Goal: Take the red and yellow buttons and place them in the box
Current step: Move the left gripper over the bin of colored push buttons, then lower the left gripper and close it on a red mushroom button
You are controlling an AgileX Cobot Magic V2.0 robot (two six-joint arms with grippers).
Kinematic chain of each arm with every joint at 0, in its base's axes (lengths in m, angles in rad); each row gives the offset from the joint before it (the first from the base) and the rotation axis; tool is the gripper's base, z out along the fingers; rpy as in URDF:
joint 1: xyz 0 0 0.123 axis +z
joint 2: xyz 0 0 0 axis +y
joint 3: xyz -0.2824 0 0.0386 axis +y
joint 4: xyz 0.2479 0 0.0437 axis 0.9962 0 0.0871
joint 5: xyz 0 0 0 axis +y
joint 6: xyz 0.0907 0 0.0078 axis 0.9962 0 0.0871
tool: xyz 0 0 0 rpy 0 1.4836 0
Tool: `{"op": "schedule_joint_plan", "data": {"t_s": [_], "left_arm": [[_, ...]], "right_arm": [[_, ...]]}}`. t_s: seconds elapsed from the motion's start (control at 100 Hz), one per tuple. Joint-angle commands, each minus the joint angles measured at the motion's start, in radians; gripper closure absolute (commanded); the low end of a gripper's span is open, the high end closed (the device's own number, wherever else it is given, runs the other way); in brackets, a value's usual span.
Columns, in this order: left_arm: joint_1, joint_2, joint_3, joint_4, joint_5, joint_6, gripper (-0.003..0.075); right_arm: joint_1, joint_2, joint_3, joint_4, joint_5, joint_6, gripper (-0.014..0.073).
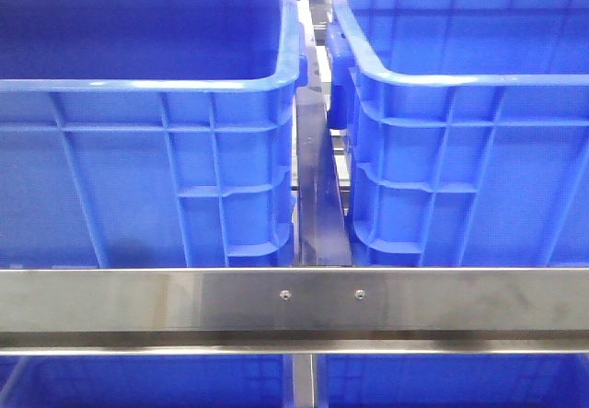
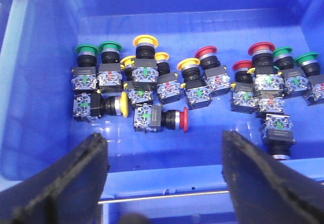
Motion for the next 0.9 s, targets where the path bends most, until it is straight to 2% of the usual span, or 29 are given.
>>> {"op": "schedule_joint_plan", "data": {"t_s": [0.0, 0.18, 0.44, 0.63, 0.89], "left_arm": [[0.0, 0.007, -0.039, -0.036, -0.075, 0.001, 0.0246], [-0.034, 0.092, -0.117, -0.119, -0.06, 0.034, 0.0246], [-0.218, 0.327, -0.294, -0.137, -0.041, 0.034, 0.0246], [-0.312, 0.529, -0.436, -0.107, -0.034, 0.025, 0.0246], [-0.346, 0.748, -0.575, -0.085, -0.005, 0.017, 0.0246]], "right_arm": [[-0.001, -0.024, -0.02, -0.004, -0.08, -0.001, 0.0662], [-0.001, -0.024, -0.02, -0.004, -0.08, -0.001, 0.0662], [-0.001, -0.024, -0.02, -0.004, -0.079, -0.001, 0.0662], [-0.001, -0.024, -0.02, -0.004, -0.079, -0.001, 0.0662], [-0.001, -0.024, -0.02, -0.004, -0.079, -0.001, 0.0662]]}}
